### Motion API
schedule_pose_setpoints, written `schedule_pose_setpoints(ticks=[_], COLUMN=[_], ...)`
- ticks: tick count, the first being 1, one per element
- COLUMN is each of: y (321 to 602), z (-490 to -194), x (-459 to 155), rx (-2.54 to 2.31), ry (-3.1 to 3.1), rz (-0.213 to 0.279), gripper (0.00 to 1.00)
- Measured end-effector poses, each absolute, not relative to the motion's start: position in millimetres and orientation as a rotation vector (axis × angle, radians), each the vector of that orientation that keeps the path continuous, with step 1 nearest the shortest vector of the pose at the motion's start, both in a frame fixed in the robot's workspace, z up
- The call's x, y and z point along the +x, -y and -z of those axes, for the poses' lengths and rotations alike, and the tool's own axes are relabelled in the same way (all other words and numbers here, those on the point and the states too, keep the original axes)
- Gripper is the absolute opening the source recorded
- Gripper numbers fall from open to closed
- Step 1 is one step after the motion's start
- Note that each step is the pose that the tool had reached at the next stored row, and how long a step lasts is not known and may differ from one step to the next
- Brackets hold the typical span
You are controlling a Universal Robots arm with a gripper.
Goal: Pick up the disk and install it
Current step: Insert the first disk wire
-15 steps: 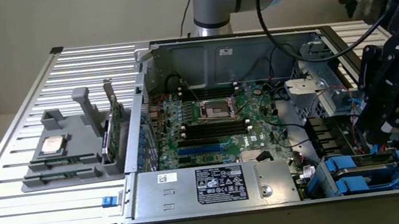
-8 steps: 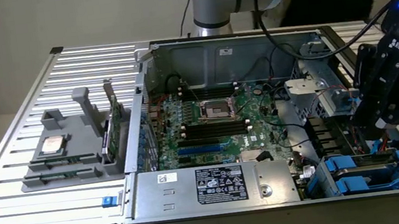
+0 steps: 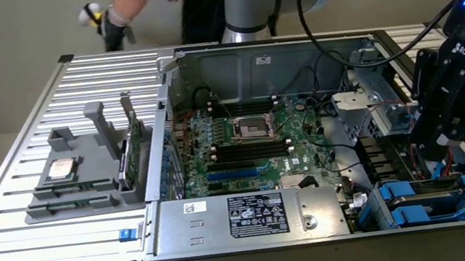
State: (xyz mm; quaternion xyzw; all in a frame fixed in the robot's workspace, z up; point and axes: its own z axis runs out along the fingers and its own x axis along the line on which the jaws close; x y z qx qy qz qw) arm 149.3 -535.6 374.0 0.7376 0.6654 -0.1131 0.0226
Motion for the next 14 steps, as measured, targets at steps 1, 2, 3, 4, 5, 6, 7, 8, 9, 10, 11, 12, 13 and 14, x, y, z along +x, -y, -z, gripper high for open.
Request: schedule_pose_setpoints(ticks=[1, 2, 3, 4, 5, 6, 7, 8, 9, 10, 11, 12, 13, 14], y=[535.6, 535.6, 535.6, 535.6, 535.6, 535.6, 535.6, 535.6, 535.6, 535.6, 535.6, 535.6, 535.6, 535.6], z=[-373.9, -373.6, -373.4, -373.1, -372.8, -372.5, -372.2, -371.8, -371.5, -371.0, -370.7, -370.3, -369.9, -369.6], x=[150.0, 150.5, 151.0, 151.4, 151.7, 152.0, 152.3, 152.6, 152.8, 153.0, 153.1, 153.2, 153.2, 153.3], rx=[2.284, 2.284, 2.284, 2.284, 2.284, 2.284, 2.284, 2.284, 2.284, 2.283, 2.283, 2.283, 2.283, 2.283], ry=[-2.061, -2.061, -2.061, -2.061, -2.061, -2.061, -2.061, -2.061, -2.062, -2.062, -2.062, -2.062, -2.062, -2.062], rz=[0.350, 0.350, 0.350, 0.350, 0.350, 0.350, 0.350, 0.350, 0.350, 0.350, 0.350, 0.350, 0.350, 0.350], gripper=[0.36, 0.36, 0.36, 0.36, 0.36, 0.36, 0.36, 0.36, 0.36, 0.36, 0.36, 0.36, 0.36, 0.36])
